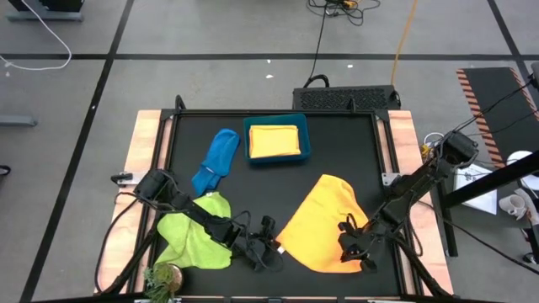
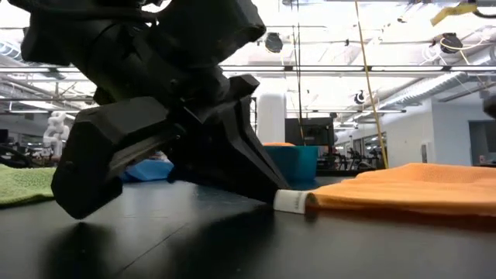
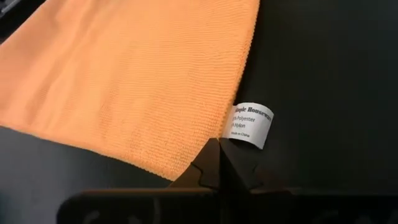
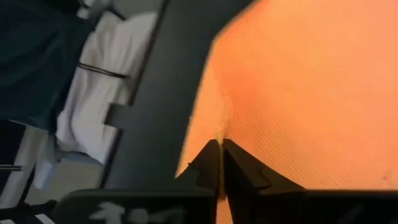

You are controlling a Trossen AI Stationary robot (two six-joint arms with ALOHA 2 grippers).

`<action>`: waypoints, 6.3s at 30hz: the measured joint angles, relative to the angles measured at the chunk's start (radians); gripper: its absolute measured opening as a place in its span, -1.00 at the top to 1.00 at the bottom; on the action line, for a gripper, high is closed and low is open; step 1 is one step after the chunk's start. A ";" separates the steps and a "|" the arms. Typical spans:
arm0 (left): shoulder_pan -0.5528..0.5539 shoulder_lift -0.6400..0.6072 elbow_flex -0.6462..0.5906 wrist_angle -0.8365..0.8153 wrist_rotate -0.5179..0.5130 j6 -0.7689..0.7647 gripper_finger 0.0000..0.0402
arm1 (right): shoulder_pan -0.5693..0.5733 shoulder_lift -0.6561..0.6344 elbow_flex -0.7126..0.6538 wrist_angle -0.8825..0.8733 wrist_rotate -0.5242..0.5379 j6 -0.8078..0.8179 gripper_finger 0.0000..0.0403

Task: Fold microfiber towels
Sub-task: Fold the orange microfiber cloth

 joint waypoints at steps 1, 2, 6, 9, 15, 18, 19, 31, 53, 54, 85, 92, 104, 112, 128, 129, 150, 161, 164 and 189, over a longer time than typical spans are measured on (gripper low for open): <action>-0.005 -0.011 0.000 -0.011 -0.011 0.011 0.99 | 0.000 -0.019 0.000 0.000 0.013 -0.014 0.98; -0.008 -0.023 -0.001 -0.025 -0.027 0.017 0.99 | 0.000 -0.038 0.000 0.000 0.023 -0.031 0.99; -0.020 -0.085 0.000 -0.083 -0.085 0.003 0.99 | -0.002 -0.119 0.000 0.001 0.077 -0.104 0.99; -0.032 -0.138 0.000 -0.152 -0.116 -0.028 0.99 | -0.007 -0.185 0.000 0.002 0.125 -0.170 0.99; -0.081 -0.277 0.003 -0.239 -0.227 -0.057 1.00 | -0.047 -0.318 0.000 0.010 0.251 -0.290 1.00; -0.119 -0.360 0.003 -0.272 -0.299 -0.057 1.00 | -0.081 -0.371 0.000 0.039 0.289 -0.333 1.00; -0.133 -0.385 0.004 -0.277 -0.323 -0.056 1.00 | -0.092 -0.385 0.000 0.057 0.294 -0.349 1.00; -0.306 -0.544 0.048 -0.305 -0.532 0.000 1.00 | -0.171 -0.404 0.137 0.106 0.304 -0.509 1.00; -0.347 -0.554 0.351 -0.627 -0.748 -0.060 1.00 | -0.181 -0.399 0.321 0.091 0.359 -0.589 1.00; -0.339 -0.556 0.351 -0.649 -0.747 -0.079 1.00 | -0.186 -0.400 0.321 0.095 0.364 -0.588 1.00; -0.357 -0.678 0.352 -0.695 -0.605 -0.343 1.00 | -0.191 -0.421 0.322 0.109 0.193 -0.396 1.00; -0.367 -0.648 0.352 -0.689 -0.469 -0.386 1.00 | -0.190 -0.360 0.322 0.146 0.016 -0.300 1.00; -0.377 -0.633 0.351 -0.580 -0.333 -0.334 1.00 | -0.183 -0.276 0.322 0.305 -0.098 -0.222 1.00; -0.362 -0.633 0.351 -0.592 -0.387 -0.302 0.99 | -0.187 -0.286 0.322 0.339 -0.143 -0.354 1.00; -0.039 -0.634 0.298 -1.076 -0.497 -0.618 1.00 | -0.413 -0.286 0.321 -0.074 0.282 -0.437 1.00; -0.017 -0.634 0.289 -1.073 -0.495 -0.616 1.00 | -0.435 -0.286 0.321 -0.079 0.282 -0.446 1.00; 0.218 -0.634 0.048 -0.990 -0.462 -0.581 1.00 | -0.731 -0.286 0.321 -0.286 0.329 -0.663 1.00; 0.111 -0.624 0.048 -0.962 -0.405 -0.572 1.00 | -0.642 -0.286 0.266 -0.281 0.198 -0.618 1.00; 0.060 -0.595 0.047 -0.960 -0.402 -0.582 1.00 | -0.575 -0.286 0.198 -0.275 0.200 -0.563 1.00; -0.011 -0.265 0.030 -0.891 -0.295 -0.519 1.00 | -0.386 -0.281 -0.325 0.406 0.066 -0.323 0.89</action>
